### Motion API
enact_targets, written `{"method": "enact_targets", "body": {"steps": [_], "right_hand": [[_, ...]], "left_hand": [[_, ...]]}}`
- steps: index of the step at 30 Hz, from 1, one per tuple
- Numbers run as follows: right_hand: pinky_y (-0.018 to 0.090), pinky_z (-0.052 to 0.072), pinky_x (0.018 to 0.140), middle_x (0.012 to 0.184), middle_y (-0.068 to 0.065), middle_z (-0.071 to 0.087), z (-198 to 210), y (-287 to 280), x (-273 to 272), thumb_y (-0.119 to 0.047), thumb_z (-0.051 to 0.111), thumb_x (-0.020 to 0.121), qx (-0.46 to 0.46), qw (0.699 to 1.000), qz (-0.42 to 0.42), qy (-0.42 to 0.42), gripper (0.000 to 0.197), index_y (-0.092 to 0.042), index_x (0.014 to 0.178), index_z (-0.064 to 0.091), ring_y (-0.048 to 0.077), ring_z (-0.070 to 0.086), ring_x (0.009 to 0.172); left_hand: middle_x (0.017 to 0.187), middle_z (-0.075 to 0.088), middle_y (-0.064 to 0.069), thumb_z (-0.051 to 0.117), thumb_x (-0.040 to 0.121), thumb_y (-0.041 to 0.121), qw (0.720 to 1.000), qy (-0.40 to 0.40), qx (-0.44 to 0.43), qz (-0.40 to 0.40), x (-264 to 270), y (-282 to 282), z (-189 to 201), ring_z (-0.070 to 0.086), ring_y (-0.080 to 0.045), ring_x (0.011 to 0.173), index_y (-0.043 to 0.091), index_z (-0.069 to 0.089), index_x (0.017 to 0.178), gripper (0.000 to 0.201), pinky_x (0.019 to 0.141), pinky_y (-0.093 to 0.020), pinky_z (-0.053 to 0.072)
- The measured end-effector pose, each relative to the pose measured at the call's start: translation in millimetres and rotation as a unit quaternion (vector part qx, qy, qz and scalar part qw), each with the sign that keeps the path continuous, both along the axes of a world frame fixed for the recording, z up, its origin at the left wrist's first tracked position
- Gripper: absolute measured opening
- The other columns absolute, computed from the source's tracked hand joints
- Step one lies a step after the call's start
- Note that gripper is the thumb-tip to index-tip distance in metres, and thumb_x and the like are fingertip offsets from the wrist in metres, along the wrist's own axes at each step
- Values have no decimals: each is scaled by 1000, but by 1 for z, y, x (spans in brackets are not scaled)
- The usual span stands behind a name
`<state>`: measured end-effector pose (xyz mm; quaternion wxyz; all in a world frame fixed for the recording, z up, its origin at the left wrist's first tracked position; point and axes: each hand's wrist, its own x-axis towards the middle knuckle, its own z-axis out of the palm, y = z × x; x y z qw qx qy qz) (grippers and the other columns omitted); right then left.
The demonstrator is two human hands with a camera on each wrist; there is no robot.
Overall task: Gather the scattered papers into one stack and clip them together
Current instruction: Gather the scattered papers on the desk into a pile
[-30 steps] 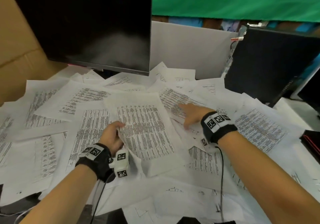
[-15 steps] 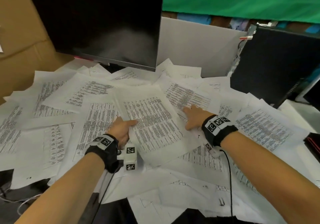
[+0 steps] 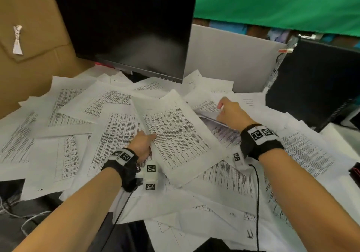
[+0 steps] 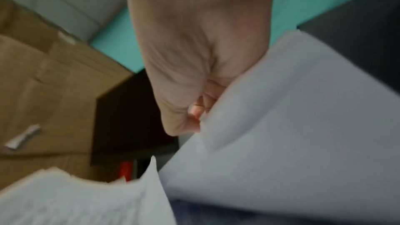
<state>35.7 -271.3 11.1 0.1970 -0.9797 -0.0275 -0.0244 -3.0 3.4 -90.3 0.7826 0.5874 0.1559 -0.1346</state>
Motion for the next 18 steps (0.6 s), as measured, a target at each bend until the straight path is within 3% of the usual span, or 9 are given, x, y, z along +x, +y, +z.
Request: {"method": "enact_targets", "body": {"steps": [2, 4, 7, 9, 11, 13, 15, 17, 18], "right_hand": [[29, 41, 60, 82, 6, 58, 21, 20, -14, -8, 60, 88, 19, 998, 44, -36, 25, -16, 106, 45, 23, 55, 71], [28, 41, 58, 77, 0, 57, 26, 50, -33, -4, 61, 87, 17, 992, 125, -18, 30, -20, 106, 44, 16, 53, 67], [31, 47, 60, 73, 0, 54, -1, 93, -57, -1, 58, 88, 26, 968, 248, 10, 30, -20, 107, 45, 9, 50, 62], [29, 47, 62, 72, -2, 53, -28, 113, -69, -1, 59, 87, 82, 955, 279, 53, 30, -19, 106, 45, 9, 50, 61], [29, 49, 68, 76, -1, 58, -49, 125, -74, -2, 62, 87, 150, 944, 272, 115, 31, -15, 110, 47, 10, 54, 65], [32, 52, 83, 89, 3, 70, -55, 126, -74, -12, 65, 90, 202, 928, 254, 183, 32, -16, 117, 49, 12, 65, 80], [35, 49, 96, 113, 3, 71, -51, 112, -67, -28, 65, 93, 247, 920, 213, 215, 33, -22, 122, 51, 15, 66, 105], [37, 43, 103, 137, 5, 56, -46, 84, -55, -37, 61, 95, 251, 948, 121, 155, 45, -21, 134, 47, 20, 53, 127], [39, 39, 107, 147, 8, 45, -46, 68, -49, -40, 62, 93, 232, 965, 45, 111, 57, -18, 142, 41, 23, 44, 135]], "left_hand": [[102, 60, -19, 47, 94, -6, 1000, -4, 4, -15, 1, 2, 1, 62, -30, 84, -2, 47, 108, 14, 78, -44, 54], [103, 57, -22, 46, 92, -10, 1000, -4, 4, -29, -1, 3, 3, 61, -32, 85, -1, 48, 101, 13, 80, -47, 53], [98, 55, -22, 38, 90, -13, 999, -10, -17, -33, 0, 3, 1, 64, -28, 82, -4, 49, 99, 17, 67, -38, 59], [97, 56, -16, 35, 94, -1, 998, -20, -59, -26, 0, 2, 2, 63, -21, 89, -6, 54, 101, 21, 75, -36, 58], [98, 66, -14, 33, 101, 29, 989, -40, -141, -31, -2, 3, 6, 65, -22, 91, 5, 61, 106, 37, 74, -33, 57], [105, 70, -12, 32, 99, 50, 989, -42, -132, -47, -5, 3, 11, 67, -24, 97, 13, 60, 119, 51, 79, -36, 53], [112, 65, -22, 50, 96, 35, 996, -44, -20, -72, -7, -2, 11, 65, -31, 97, 6, 54, 126, 42, 77, -40, 53], [111, 61, -26, 60, 91, 11, 992, -33, 110, -60, -3, -3, 4, 62, -33, 94, -1, 47, 129, 42, 76, -42, 54], [111, 60, -22, 60, 90, 9, 991, -18, 124, -50, -1, -1, 3, 61, -33, 96, -1, 44, 130, 44, 81, -44, 53]]}}
